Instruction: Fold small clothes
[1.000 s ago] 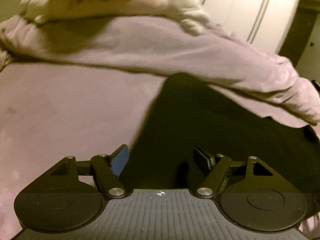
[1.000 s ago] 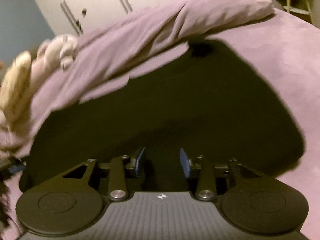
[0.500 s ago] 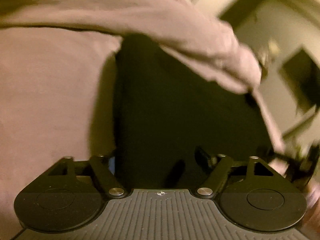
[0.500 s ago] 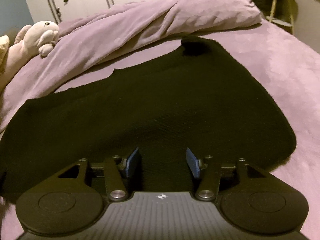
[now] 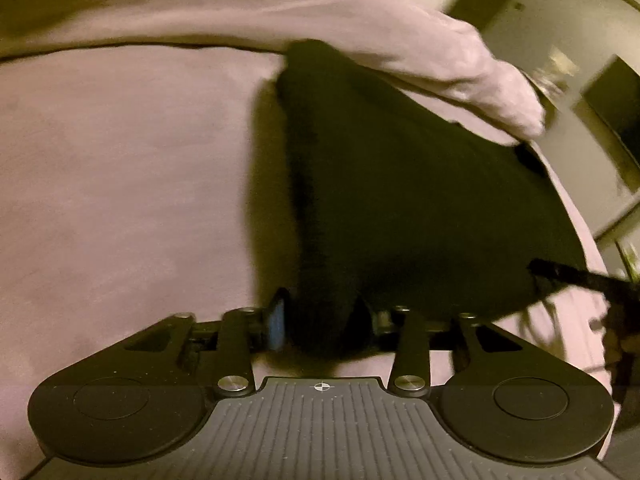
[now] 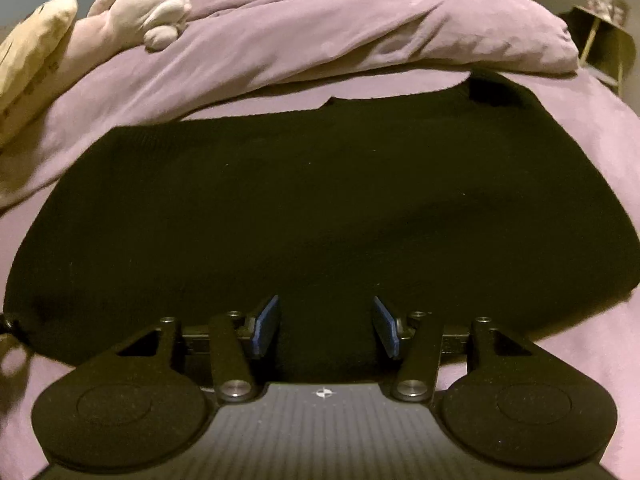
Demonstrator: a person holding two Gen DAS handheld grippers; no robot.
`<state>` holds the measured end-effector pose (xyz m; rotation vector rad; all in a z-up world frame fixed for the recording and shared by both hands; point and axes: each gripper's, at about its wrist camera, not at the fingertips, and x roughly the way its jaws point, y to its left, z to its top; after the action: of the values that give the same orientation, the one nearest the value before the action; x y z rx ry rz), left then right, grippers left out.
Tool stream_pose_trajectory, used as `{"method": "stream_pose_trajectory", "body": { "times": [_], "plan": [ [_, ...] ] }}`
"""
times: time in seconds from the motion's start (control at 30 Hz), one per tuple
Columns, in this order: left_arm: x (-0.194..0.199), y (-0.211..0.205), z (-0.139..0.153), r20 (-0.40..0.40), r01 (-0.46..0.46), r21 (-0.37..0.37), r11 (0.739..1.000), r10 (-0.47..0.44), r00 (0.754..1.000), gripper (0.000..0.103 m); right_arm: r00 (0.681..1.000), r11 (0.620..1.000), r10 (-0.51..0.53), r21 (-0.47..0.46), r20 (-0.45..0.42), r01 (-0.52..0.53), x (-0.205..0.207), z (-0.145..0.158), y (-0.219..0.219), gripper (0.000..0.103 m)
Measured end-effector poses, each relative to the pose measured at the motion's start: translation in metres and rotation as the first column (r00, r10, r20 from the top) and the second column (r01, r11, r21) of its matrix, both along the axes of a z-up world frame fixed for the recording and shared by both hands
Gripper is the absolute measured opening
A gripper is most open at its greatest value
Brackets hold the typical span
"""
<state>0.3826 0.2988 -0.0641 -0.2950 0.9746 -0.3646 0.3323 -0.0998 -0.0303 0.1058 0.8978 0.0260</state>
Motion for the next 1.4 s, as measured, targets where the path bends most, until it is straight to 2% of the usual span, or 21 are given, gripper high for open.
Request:
{"method": "stream_pose_trajectory", "body": {
  "times": [0.07,0.17,0.37,0.47,0.53,0.6,0.63,0.73,0.77,0.8,0.9,0.93,1.0,1.03,1.13,1.27,1.4],
  "plan": [
    [-0.002,0.012,0.002,-0.011,-0.081,-0.02,0.997,0.081,0.997,0.069,1.0,1.0,0.016,-0.021,0.005,-0.016,-0.001,0.002,0.002,0.052],
    [0.004,0.027,0.003,-0.059,-0.191,-0.146,0.971,0.184,0.981,0.086,1.0,0.999,0.026,-0.029,0.008,-0.026,0.0,0.003,0.004,0.052],
    [0.051,0.01,-0.013,-0.164,-0.251,-0.314,0.916,0.208,0.964,0.087,1.0,0.999,0.02,-0.026,0.022,-0.02,-0.006,0.004,0.004,0.052],
    [0.069,-0.006,-0.026,-0.198,-0.264,-0.31,0.914,0.209,0.958,0.078,0.999,0.999,0.026,-0.026,0.036,-0.026,-0.005,0.005,0.002,0.052],
    [0.074,-0.013,-0.025,-0.181,-0.261,-0.273,0.926,0.217,0.959,0.062,0.998,0.999,0.036,-0.014,0.05,-0.035,-0.004,0.007,0.001,0.049],
    [0.078,-0.017,-0.023,-0.184,-0.258,-0.269,0.928,0.213,0.96,0.035,0.996,0.998,0.056,-0.011,0.067,-0.056,-0.003,0.008,0.001,0.039],
    [0.079,-0.018,-0.021,-0.194,-0.252,-0.29,0.923,0.201,0.96,0.029,0.995,0.998,0.07,-0.004,0.076,-0.069,-0.003,0.009,0.002,0.029],
    [0.077,-0.021,-0.016,-0.164,-0.222,-0.259,0.94,0.183,0.969,0.028,0.993,0.996,0.094,0.004,0.075,-0.095,0.001,0.006,0.005,0.026],
    [0.077,-0.022,-0.016,-0.159,-0.213,-0.245,0.946,0.178,0.971,0.033,0.992,0.995,0.1,0.004,0.071,-0.101,0.002,0.004,0.005,0.026],
    [0.078,-0.022,-0.02,-0.169,-0.216,-0.234,0.948,0.179,0.969,0.043,0.992,0.994,0.107,0.004,0.065,-0.107,0.003,0.001,0.005,0.026],
    [0.083,-0.022,-0.031,-0.221,-0.251,-0.288,0.924,0.191,0.956,0.049,0.992,0.992,0.123,-0.002,0.014,-0.123,0.008,-0.015,0.005,0.026],
    [0.085,-0.022,-0.032,-0.23,-0.268,-0.3,0.915,0.203,0.952,0.049,0.992,0.992,0.127,0.001,0.016,-0.127,0.009,-0.019,0.004,0.026],
    [0.086,-0.023,-0.034,-0.248,-0.304,-0.316,0.899,0.231,0.941,0.034,0.991,0.991,0.132,0.003,0.018,-0.132,0.009,-0.017,0.004,0.026],
    [0.085,-0.024,-0.032,-0.248,-0.309,-0.315,0.897,0.236,0.939,0.032,0.991,0.992,0.129,0.011,0.02,-0.13,0.01,-0.014,0.003,0.026],
    [0.08,-0.035,-0.013,-0.201,-0.294,-0.289,0.911,0.242,0.949,0.027,0.991,0.992,0.122,0.029,0.061,-0.124,0.005,-0.003,0.0,0.026],
    [0.072,-0.059,0.032,-0.127,-0.281,-0.32,0.905,0.253,0.959,0.026,0.994,0.994,0.079,0.066,0.072,-0.084,0.0,-0.001,-0.014,0.027],
    [0.071,-0.11,0.081,-0.047,-0.223,-0.272,0.936,0.218,0.975,0.026,0.995,0.994,0.031,0.1,0.092,-0.04,-0.006,0.006,-0.033,0.027]
  ]
}}
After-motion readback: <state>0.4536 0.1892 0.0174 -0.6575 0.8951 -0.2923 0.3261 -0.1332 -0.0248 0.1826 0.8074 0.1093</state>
